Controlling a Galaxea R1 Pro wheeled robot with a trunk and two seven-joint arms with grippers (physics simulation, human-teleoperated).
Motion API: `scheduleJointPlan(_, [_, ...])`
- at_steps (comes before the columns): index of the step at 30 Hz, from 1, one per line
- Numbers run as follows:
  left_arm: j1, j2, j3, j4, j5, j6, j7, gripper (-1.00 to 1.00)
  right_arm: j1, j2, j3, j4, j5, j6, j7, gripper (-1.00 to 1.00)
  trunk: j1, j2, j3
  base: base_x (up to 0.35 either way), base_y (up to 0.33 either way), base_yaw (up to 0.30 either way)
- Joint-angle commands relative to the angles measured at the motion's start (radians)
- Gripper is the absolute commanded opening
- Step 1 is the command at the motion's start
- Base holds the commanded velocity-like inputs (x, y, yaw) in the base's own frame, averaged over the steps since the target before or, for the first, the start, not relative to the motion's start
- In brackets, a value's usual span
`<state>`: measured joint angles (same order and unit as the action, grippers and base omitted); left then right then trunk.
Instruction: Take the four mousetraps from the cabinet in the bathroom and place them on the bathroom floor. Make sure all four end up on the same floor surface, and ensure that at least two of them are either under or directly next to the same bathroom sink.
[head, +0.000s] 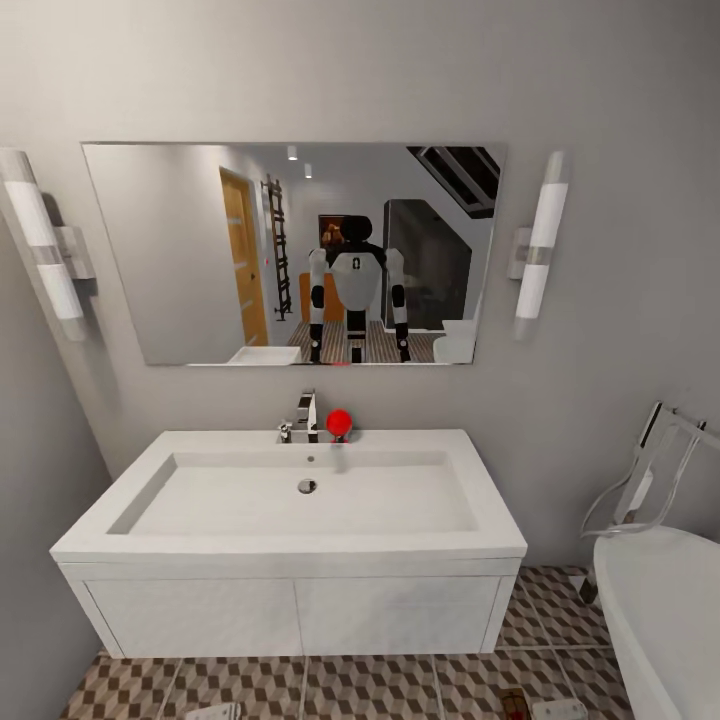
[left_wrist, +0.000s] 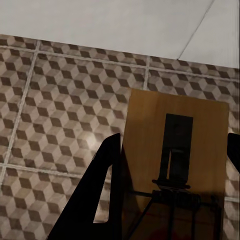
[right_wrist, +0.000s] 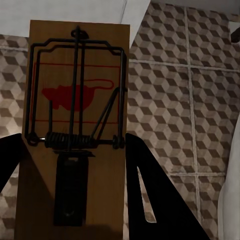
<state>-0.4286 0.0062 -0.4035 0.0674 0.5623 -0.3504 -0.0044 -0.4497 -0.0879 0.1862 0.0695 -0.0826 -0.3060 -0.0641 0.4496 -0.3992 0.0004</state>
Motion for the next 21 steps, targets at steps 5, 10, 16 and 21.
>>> scheduleJointPlan(5, [-0.001,-0.007,-0.007,0.003,0.002,-0.004,0.004,-1.0,-0.001,0.001,0.011,0.004,-0.009,-0.007,0.008,-1.0,0.016,-0.029,-0.013,0.0,0.0,0.0])
scheduleJointPlan(10, [-0.001,-0.012,-0.008,0.003,0.002,-0.004,0.006,-1.0,-0.001,0.002,0.019,0.003,0.01,-0.006,0.014,-1.0,0.035,-0.064,-0.029,0.0,0.0,0.0])
scheduleJointPlan(16, [-0.001,-0.015,-0.008,0.003,0.002,-0.004,0.01,-1.0,-0.001,0.013,0.043,-0.029,0.047,-0.006,0.011,-1.0,0.058,-0.106,-0.047,0.0,0.0,0.0])
scheduleJointPlan(21, [-0.001,-0.018,-0.006,0.003,0.002,-0.004,0.012,-1.0,-0.001,0.015,0.048,-0.04,0.051,-0.007,0.01,-1.0,0.077,-0.141,-0.063,0.0,0.0,0.0])
